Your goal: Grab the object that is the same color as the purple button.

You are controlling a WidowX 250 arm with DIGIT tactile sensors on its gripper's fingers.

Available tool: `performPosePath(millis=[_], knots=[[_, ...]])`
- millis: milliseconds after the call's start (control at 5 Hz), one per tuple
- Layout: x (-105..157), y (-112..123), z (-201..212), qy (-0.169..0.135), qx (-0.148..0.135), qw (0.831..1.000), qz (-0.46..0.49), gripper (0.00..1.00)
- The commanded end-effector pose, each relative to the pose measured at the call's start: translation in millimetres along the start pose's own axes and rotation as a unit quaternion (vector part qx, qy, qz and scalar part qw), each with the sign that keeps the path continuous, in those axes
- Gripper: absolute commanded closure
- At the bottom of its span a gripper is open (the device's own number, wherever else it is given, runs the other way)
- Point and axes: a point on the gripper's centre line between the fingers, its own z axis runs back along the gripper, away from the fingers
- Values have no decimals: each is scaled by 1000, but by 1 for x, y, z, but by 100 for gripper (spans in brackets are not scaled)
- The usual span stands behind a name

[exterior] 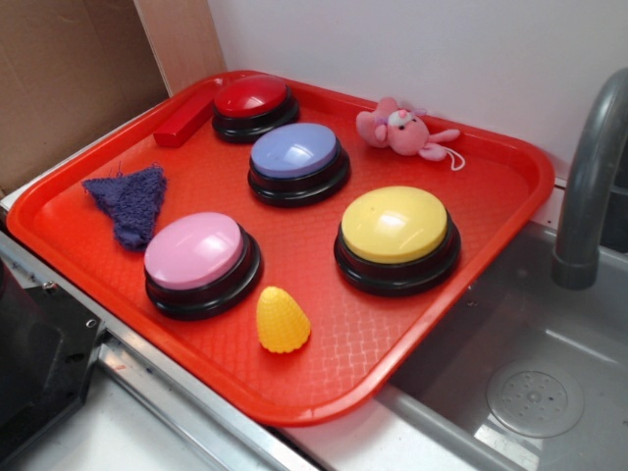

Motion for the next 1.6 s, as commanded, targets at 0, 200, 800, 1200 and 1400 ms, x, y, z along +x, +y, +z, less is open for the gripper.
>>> performPosePath(millis=[0,200,800,1200,1400], knots=[[0,0,0,0,0,1000,0,0],[-1,32,-18,-20,44,992,120,0],[7,84,-92,-12,146,939,312,0],[9,112,-135,-19,149,926,346,0],[9,125,-163,-24,129,931,339,0]])
